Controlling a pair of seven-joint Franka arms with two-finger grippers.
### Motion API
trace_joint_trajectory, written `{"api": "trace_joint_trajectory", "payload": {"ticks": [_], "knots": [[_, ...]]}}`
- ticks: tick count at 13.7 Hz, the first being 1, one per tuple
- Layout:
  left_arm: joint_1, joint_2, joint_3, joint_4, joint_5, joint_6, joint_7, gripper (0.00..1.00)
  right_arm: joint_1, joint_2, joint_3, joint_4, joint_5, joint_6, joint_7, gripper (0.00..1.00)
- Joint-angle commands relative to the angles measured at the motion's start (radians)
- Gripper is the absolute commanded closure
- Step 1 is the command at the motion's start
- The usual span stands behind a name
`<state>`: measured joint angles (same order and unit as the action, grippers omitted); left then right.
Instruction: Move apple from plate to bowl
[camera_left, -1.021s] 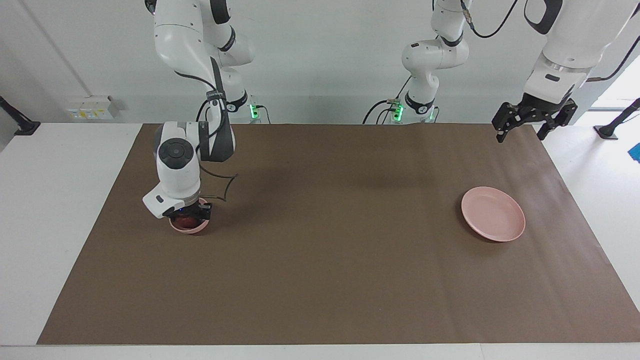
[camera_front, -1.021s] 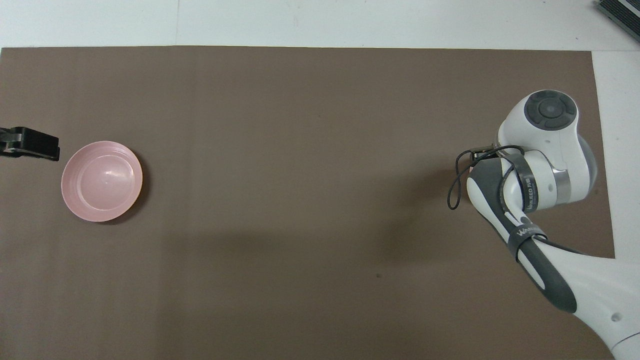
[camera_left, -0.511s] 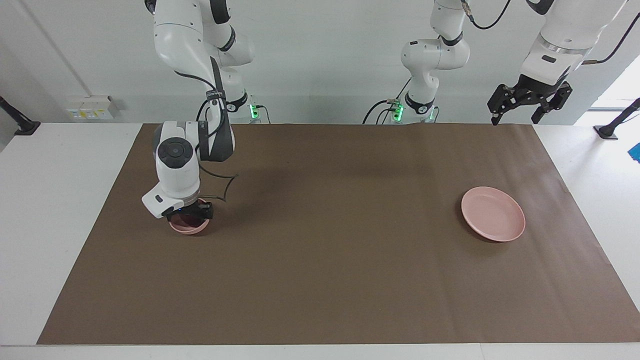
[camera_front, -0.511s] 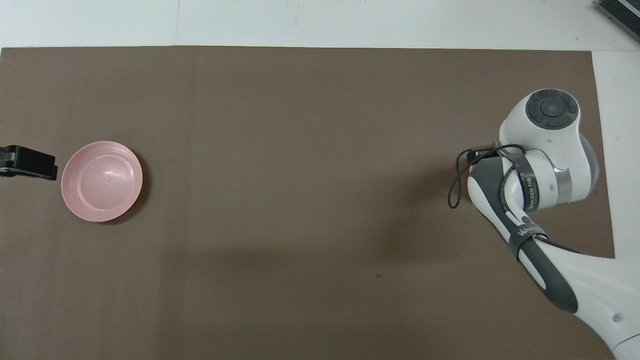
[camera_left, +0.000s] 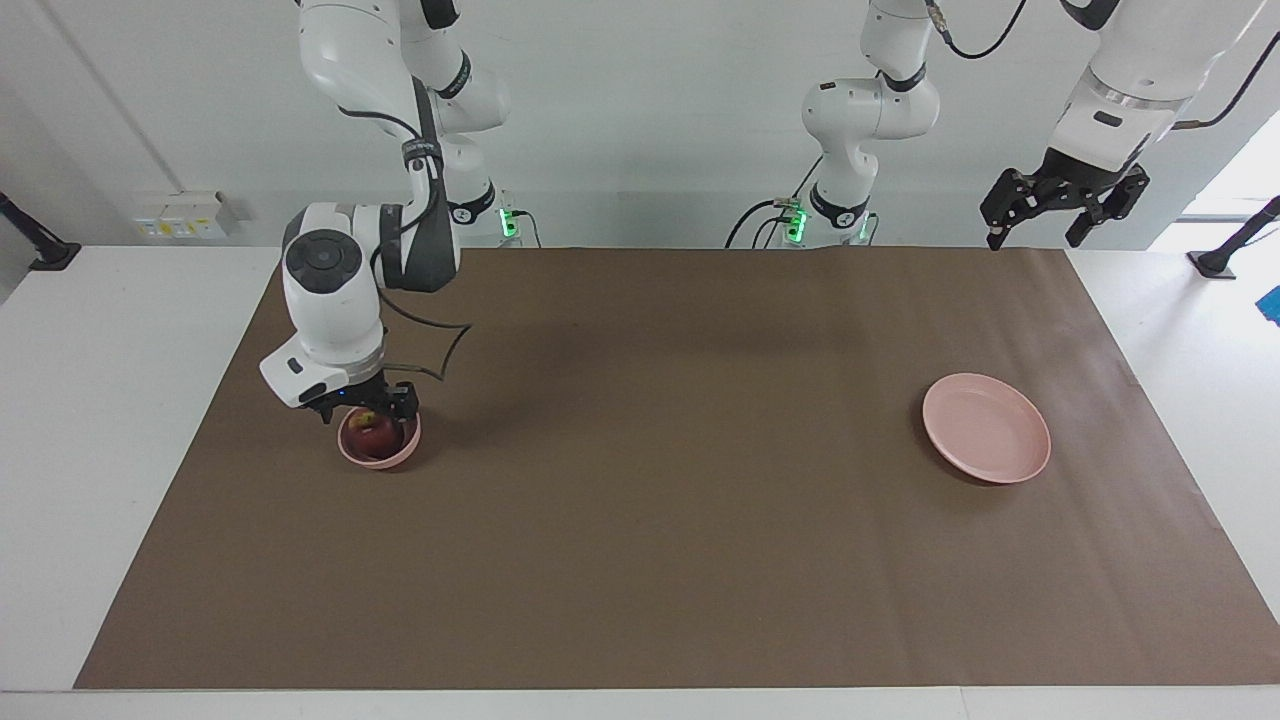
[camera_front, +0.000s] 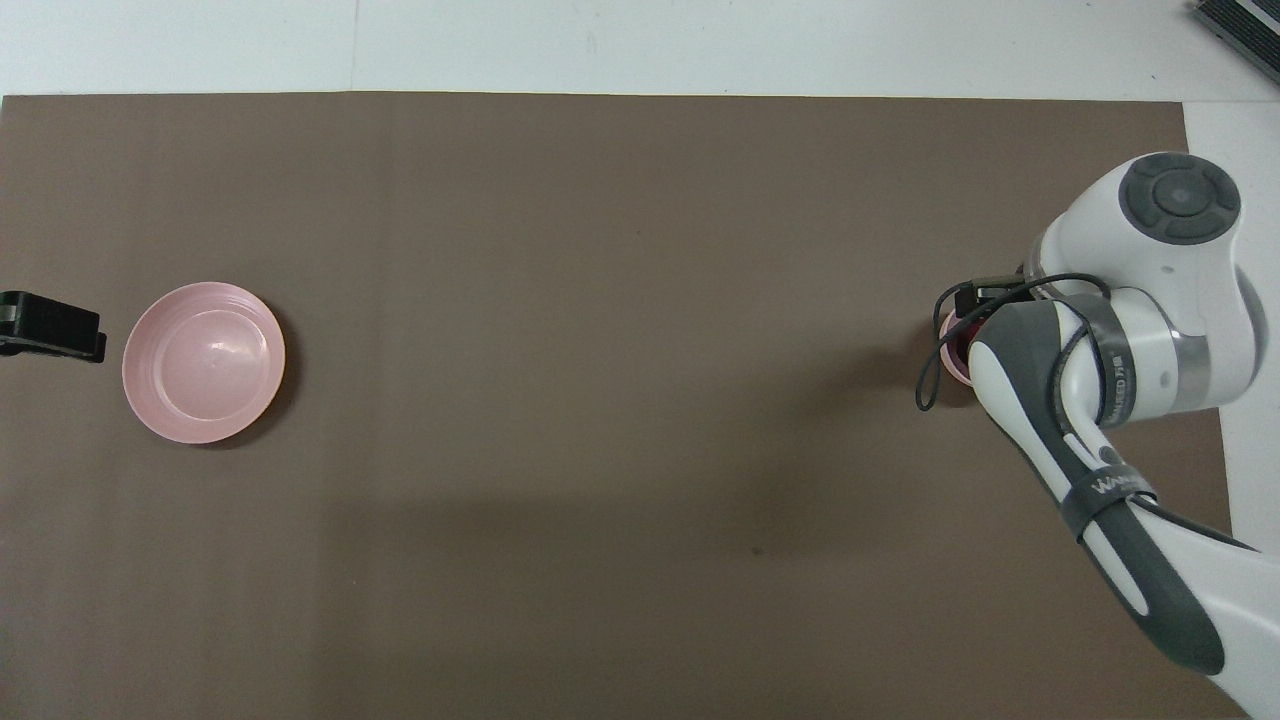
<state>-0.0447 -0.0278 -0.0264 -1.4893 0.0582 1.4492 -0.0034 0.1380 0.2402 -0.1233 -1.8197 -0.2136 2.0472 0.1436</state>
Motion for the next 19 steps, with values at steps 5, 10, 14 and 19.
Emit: {"api": "trace_joint_trajectory", "payload": {"ticks": [5,10,14,19], "knots": [[0.012,-0.015,0.01,-0.011,-0.095,-0.007,0.002,0.0,-0.021,-0.195,0.001,0.066,0.129,-0.194,-0.033,0.0],[0.011,-0.018,0.01,-0.011,-0.098,-0.015,0.002,0.0,-0.031,-0.274,0.008,0.226,0.197,-0.494,-0.085,0.0],[0.017,-0.018,0.011,-0.011,-0.098,-0.016,0.002,0.0,-0.031,-0.367,-0.001,0.235,0.295,-0.564,-0.118,0.0],[0.019,-0.018,0.011,-0.011,-0.098,-0.016,0.002,0.0,-0.037,-0.331,0.005,0.247,0.245,-0.59,-0.176,0.0]]}}
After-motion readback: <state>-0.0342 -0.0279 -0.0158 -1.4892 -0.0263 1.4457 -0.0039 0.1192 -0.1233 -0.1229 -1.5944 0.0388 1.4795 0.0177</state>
